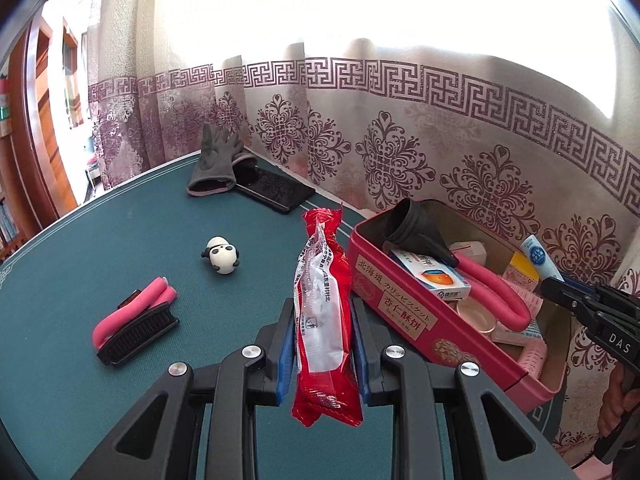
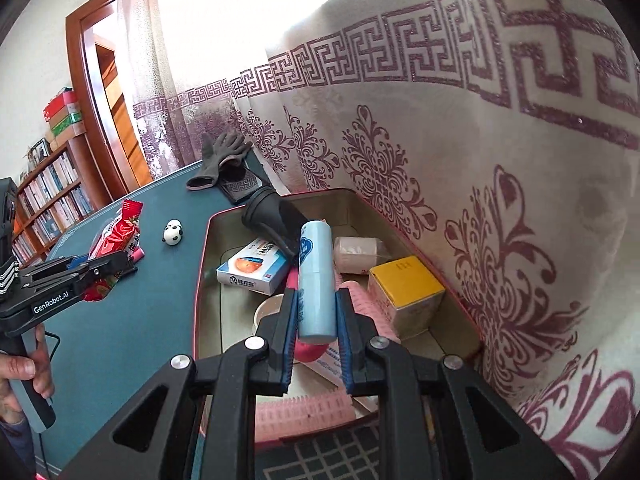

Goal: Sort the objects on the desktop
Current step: 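Carry the snack wrapper and white tube over the red tin, then lower the red snack wrapper into the tin and open the left tool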

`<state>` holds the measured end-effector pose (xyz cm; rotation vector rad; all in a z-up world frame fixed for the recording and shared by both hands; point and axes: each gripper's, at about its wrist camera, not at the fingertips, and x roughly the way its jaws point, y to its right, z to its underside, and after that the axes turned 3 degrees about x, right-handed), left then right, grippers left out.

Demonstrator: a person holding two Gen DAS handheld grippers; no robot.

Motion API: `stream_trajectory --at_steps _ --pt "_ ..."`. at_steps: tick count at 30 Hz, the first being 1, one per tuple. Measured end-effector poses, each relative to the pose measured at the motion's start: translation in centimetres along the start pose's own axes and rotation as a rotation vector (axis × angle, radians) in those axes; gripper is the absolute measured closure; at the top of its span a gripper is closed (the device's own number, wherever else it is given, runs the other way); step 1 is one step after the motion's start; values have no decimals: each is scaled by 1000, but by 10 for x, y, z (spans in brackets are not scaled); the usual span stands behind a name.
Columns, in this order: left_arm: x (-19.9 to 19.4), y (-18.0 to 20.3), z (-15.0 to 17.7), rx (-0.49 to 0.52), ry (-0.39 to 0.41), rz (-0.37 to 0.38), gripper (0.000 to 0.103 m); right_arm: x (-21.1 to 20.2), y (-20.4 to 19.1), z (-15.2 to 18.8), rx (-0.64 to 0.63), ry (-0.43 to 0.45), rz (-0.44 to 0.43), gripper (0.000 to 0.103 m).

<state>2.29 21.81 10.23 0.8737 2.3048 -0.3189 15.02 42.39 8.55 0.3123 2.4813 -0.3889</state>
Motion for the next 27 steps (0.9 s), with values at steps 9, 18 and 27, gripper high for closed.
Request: stream_trajectory --at_steps 9,18,27 --pt "11 55 -23 68 3 108 77 4 11 3 15 -17 -12 83" --pt "28 99 -29 109 -21 205 77 3 23 2 36 -8 -6 83" --pt "38 110 -24 109 -43 249 77 6 21 4 30 -15 -10 83"
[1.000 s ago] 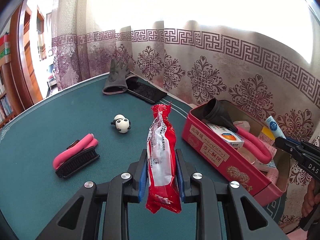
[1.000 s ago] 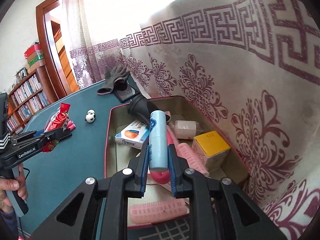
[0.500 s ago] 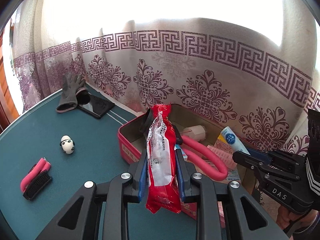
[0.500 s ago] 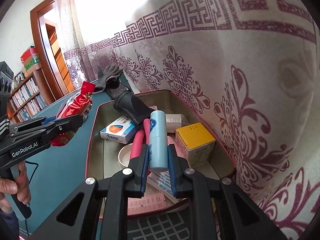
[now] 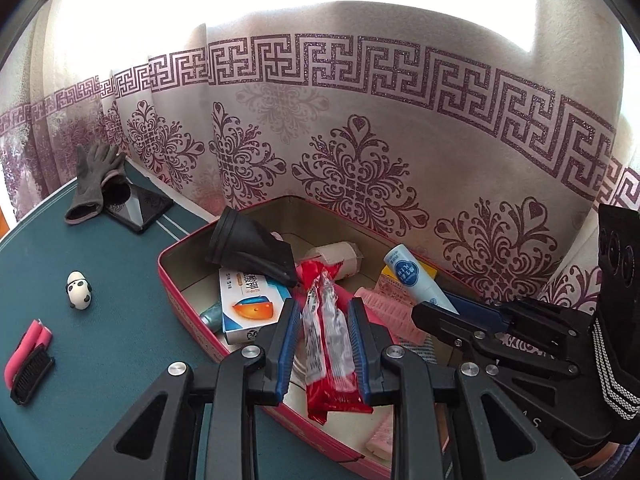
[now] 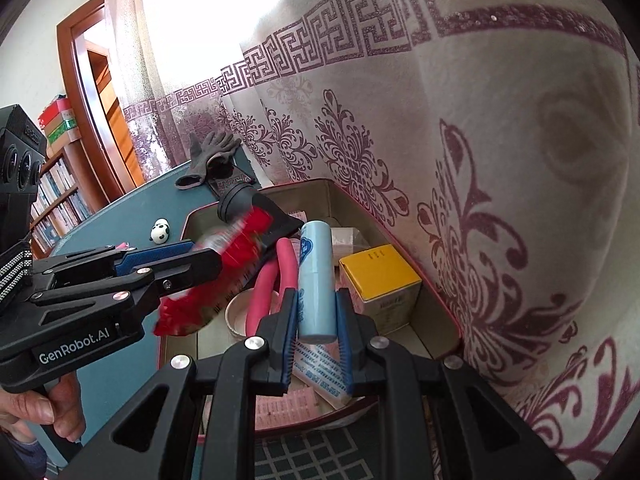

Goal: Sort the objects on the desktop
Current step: 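Lower the red snack wrapper into the tin and open the left tool, then lower the white-blue tube into the tin and open the right tool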

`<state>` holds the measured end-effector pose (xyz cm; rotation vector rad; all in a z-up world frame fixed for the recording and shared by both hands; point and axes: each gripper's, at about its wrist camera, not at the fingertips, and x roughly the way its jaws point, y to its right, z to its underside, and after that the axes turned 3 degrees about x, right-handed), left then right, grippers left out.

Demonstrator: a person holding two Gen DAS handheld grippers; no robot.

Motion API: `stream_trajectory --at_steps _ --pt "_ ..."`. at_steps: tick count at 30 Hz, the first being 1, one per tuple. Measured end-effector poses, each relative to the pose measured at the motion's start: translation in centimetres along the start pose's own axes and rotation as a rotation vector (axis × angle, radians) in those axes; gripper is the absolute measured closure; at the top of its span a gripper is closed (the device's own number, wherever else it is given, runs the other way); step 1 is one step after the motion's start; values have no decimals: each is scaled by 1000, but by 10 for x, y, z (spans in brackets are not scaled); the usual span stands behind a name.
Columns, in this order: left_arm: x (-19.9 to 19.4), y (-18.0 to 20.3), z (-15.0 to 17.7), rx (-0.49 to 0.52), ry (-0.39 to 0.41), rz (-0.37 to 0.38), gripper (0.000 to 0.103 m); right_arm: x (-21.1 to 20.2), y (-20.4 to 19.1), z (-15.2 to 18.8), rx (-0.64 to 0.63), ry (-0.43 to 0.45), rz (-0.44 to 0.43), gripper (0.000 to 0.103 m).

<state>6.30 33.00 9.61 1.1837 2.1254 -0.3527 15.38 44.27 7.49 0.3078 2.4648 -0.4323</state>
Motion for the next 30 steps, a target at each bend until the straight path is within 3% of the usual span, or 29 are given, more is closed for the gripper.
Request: stream_trajectory --at_steps 13,14,15,17,25,26,28,30 --pt "-15 -20 7 -46 3 -48 73 2 -10 2 -11 -10 -15 83" --pt "-16 -22 8 -50 5 -55 58 1 -11 2 -13 -11 -17 83" --pt "-18 -23 9 -53 13 -65 36 1 -12 2 -15 -12 -19 83" --pt "-24 -26 11 -54 37 -94 26 2 -16 2 -19 -15 -25 83" --pt "-42 -47 24 -81 46 -165 26 6 -33 7 -60 -56 -68 82" --pt "-43 -51 27 -93 43 -170 26 7 -35 8 -58 -60 -69 80" --pt "-45 -61 33 -115 33 -182 26 10 -36 9 -51 -70 -63 63" --pt "-47 -70 40 -134 23 -201 26 9 -36 10 -42 -70 -64 60"
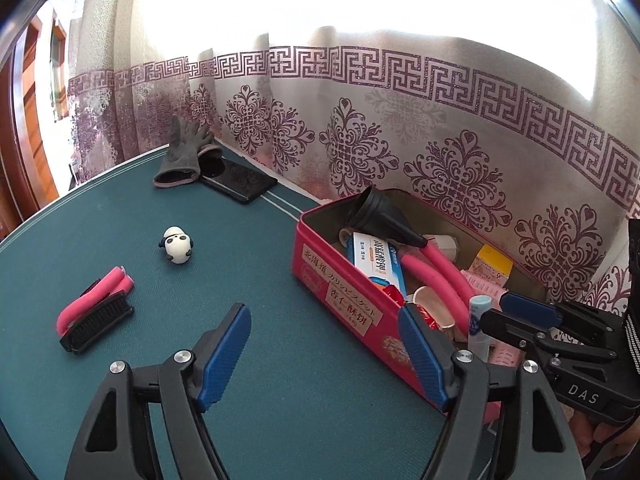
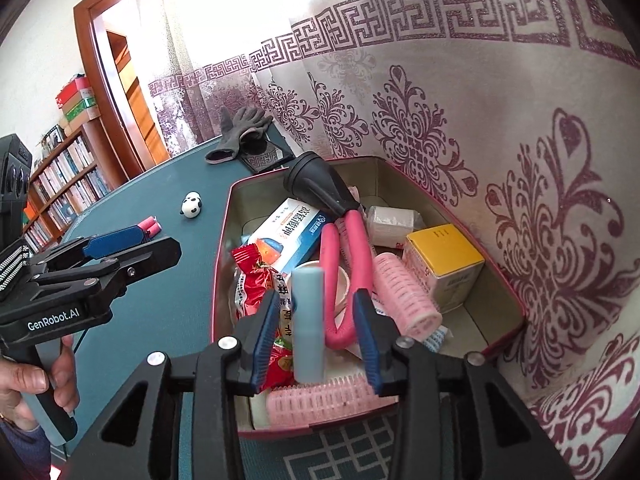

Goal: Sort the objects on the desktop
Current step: 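Lower the white-blue tube into the tin and open the right tool, then withdraw both tools from the tin back over the table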

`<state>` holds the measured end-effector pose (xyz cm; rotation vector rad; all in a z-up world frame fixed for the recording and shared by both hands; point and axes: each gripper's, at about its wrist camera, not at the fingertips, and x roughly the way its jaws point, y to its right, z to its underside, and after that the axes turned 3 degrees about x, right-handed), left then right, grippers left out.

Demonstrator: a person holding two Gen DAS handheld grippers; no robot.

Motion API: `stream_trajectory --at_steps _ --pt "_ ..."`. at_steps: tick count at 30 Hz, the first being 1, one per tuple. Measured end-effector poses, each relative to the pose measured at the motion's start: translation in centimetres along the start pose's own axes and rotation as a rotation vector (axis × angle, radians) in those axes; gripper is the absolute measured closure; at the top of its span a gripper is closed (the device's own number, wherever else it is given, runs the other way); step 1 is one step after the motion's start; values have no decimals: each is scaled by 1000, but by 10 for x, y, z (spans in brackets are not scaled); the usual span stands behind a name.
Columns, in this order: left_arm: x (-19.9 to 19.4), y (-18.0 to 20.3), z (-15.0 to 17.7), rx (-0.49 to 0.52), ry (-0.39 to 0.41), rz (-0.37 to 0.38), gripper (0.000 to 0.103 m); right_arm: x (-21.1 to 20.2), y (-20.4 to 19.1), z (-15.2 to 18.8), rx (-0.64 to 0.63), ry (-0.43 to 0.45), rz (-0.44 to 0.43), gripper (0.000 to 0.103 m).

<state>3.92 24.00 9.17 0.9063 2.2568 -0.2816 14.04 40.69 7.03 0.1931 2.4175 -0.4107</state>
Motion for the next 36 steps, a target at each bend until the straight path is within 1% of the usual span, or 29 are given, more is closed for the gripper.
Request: stream_trajectory --at_steps 6,11,13,14,15,16,17,18,19,21,23,25,27,31,34,36 --pt "2 -31 22 -62 -36 -46 25 -6 -11 0 -12 17 3 60" --pt "-6 -63 41 -116 -49 -100 25 -5 -29 -2 -31 22 -16 60" --pt "-10 -80 49 -146 -53 -134 19 -3 -38 -3 -42 25 -28 60" --pt "-13 -90 53 -165 -50 -157 9 -2 -44 -4 -48 28 -35 60" --pt "-16 -100 57 -187 -43 -182 3 0 -50 -5 -56 29 -45 60" --pt "-21 -110 61 -209 -37 -206 3 1 -57 -5 -64 29 -57 59" --pt "-25 -120 65 -231 -35 -226 3 3 -64 -5 -70 28 -69 57" --pt "-28 -129 68 -250 -33 -244 3 5 -72 -6 -77 27 -82 49" --pt "-32 -139 72 -269 -31 -260 3 7 -79 -6 -84 27 -94 39" --pt "-38 -159 79 -312 -29 -283 3 12 -96 -5 -111 30 -113 32" --pt "-43 -177 86 -357 -26 -303 3 18 -113 -3 -146 21 -136 31" --pt "-46 -193 94 -397 -27 -317 3 28 -130 -1 -178 1 -163 26" --pt "-49 -207 102 -427 -28 -331 3 40 -146 1 -205 -23 -185 24" --pt "-55 -231 117 -477 -32 -357 3 67 -175 2 -251 -75 -223 24" --pt "-59 -247 129 -532 -32 -355 3 86 -193 -2 -262 -106 -256 24" --pt "-61 -256 134 -574 -24 -337 3 99 -205 -7 -266 -117 -269 24"
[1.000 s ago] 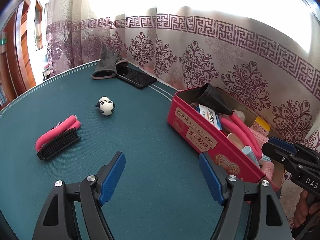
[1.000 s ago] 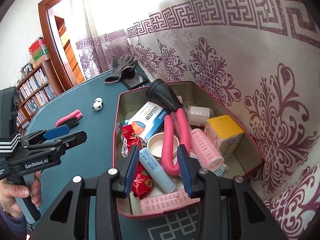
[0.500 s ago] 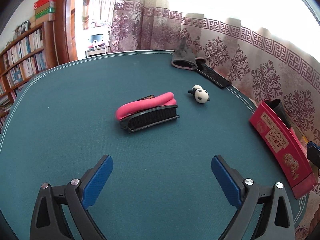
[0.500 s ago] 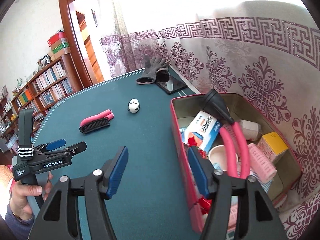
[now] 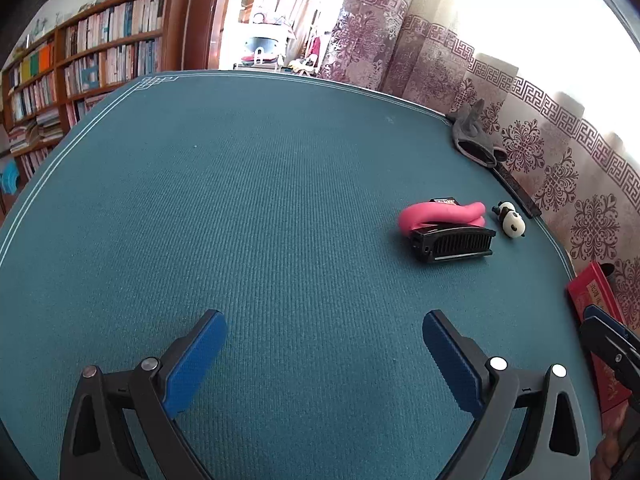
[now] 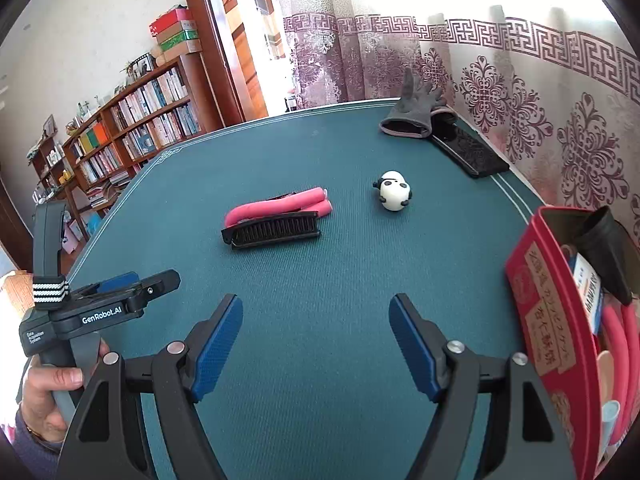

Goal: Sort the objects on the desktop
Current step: 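Withdraw both tools from the tin back over the table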

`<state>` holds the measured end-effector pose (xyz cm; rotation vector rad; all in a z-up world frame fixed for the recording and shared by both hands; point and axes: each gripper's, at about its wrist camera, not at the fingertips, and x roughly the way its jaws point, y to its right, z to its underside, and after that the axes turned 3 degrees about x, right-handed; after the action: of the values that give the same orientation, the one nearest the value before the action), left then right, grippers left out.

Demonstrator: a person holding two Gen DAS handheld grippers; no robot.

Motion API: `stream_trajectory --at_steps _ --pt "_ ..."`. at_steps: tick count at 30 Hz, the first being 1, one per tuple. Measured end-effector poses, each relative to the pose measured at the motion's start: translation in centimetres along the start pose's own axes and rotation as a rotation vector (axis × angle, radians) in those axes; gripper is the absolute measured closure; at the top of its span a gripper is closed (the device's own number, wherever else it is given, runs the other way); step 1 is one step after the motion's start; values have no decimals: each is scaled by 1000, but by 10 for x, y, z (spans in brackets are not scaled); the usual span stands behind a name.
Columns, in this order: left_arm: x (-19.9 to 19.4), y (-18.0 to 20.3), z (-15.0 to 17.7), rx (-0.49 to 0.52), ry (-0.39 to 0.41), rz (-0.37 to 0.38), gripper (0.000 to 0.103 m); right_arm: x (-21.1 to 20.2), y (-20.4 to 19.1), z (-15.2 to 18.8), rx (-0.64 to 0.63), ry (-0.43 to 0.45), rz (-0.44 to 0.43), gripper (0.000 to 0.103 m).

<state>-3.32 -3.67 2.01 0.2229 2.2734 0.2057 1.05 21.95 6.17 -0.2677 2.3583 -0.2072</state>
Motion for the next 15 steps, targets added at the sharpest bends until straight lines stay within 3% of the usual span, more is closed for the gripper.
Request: stream_trajectory --at_steps 15 --pt "-2 -8 1 -22 17 45 1 86 -36 -59 -26 -15 29 24"
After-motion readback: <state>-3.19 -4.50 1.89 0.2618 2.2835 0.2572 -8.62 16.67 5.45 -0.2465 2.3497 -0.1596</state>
